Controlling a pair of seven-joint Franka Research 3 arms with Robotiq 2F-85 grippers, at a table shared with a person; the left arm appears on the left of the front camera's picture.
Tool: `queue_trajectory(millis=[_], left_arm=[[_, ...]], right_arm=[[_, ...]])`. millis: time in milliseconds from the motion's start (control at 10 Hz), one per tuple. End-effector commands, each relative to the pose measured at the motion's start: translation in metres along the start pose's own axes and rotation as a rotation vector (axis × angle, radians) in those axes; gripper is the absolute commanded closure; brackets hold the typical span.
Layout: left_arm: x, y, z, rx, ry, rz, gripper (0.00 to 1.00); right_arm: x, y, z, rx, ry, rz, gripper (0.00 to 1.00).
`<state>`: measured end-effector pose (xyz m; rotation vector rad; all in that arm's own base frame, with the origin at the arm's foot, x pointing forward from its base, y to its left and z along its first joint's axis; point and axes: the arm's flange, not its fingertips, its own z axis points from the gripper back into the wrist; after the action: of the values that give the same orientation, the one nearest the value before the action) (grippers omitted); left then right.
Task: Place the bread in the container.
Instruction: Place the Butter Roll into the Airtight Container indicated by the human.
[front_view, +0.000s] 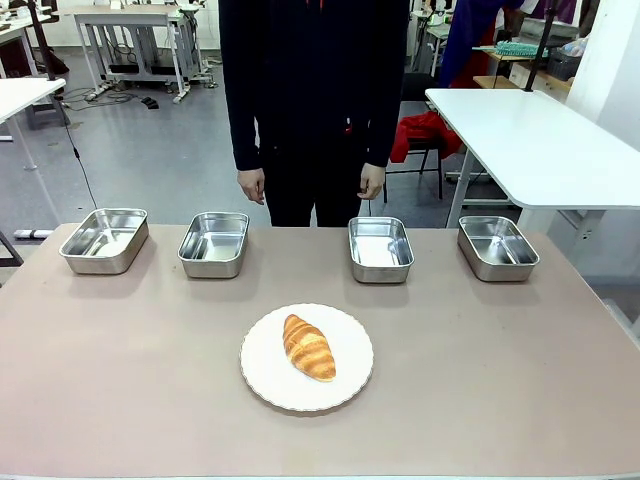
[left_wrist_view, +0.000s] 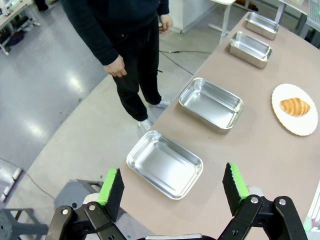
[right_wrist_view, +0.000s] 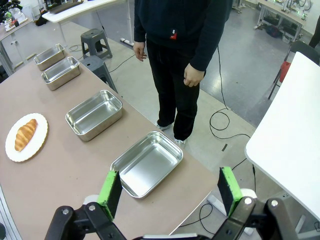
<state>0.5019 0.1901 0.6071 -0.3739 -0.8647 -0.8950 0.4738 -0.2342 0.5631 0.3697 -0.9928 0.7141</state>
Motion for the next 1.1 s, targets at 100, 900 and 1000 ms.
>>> queue_trajectory(millis=[100, 900, 1000], left_arm=[[0.0003, 0.0001, -0.0002, 0.006, -0.016, 0.007, 0.00], [0.0003, 0.0001, -0.0002, 0.006, -0.016, 0.007, 0.00], [0.0003, 0.0001, -0.0002, 0.006, -0.016, 0.007, 0.00]], right_arm=[[0.0021, 0.0010, -0.0002, 0.001, -0.003, 0.004, 0.00], [0.0021, 0.0010, -0.0002, 0.001, -0.003, 0.004, 0.00], [0.0021, 0.0010, -0.0002, 0.001, -0.003, 0.004, 0.00]])
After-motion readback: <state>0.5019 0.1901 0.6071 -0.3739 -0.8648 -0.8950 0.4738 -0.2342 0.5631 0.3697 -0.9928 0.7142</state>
